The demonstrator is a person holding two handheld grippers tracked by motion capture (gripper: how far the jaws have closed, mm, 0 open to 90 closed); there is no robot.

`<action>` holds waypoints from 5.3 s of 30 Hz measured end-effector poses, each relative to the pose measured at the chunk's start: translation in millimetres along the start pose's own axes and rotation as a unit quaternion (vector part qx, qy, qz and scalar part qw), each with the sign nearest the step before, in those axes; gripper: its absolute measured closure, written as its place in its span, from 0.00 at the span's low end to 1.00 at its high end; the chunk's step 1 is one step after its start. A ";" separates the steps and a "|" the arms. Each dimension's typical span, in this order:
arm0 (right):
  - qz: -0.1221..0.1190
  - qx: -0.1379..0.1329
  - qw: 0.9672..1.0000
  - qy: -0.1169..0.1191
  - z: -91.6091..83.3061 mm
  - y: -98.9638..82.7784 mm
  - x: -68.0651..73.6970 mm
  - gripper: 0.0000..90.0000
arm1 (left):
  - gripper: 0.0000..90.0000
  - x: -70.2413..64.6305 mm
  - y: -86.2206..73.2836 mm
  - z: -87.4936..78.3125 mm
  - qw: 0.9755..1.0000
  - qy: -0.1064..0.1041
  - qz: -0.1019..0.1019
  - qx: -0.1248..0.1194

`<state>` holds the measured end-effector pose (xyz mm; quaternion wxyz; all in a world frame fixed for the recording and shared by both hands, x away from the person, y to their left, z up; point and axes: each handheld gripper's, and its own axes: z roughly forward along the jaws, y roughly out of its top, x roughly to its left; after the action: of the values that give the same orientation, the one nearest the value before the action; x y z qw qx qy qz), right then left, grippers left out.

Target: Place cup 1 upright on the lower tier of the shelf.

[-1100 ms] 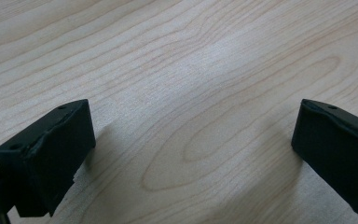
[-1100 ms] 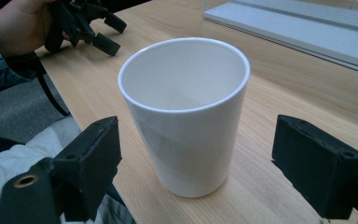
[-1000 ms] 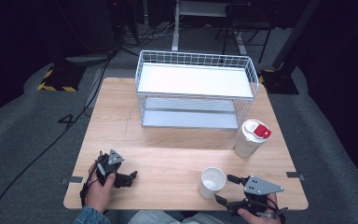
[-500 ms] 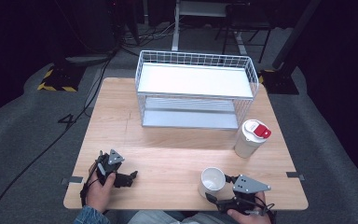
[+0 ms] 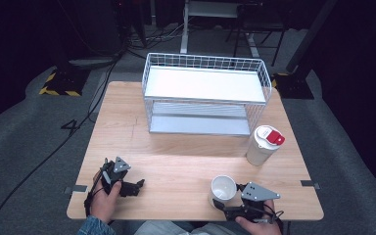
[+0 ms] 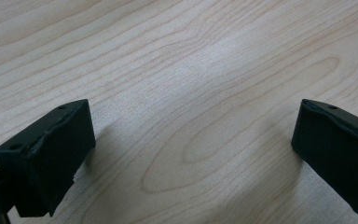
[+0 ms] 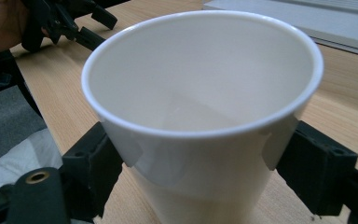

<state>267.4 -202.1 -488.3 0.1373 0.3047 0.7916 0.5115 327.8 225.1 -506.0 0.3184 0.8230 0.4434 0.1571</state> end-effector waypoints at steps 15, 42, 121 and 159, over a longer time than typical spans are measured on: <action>-0.007 0.006 1.000 -0.014 -2.5 3.7 4.3 0.24 | 0.00 3.0 2.2 1.4 1.000 -0.005 0.011 0.001; -0.014 0.024 0.999 -0.037 11.6 60.1 -7.3 0.24 | 0.00 3.2 2.5 1.6 1.000 -0.006 0.011 0.001; 0.015 -0.005 0.987 -0.158 134.5 144.7 -92.5 0.24 | 0.00 2.9 3.6 2.7 1.000 -0.007 0.007 0.001; 0.019 -0.034 0.974 -0.223 197.2 141.9 -119.4 0.24 | 0.00 2.7 3.4 2.7 1.000 -0.005 0.006 0.000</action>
<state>513.1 -92.0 -459.4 0.3108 0.4214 0.7173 0.4597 333.0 224.9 -505.8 0.3196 0.8263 0.4372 0.1549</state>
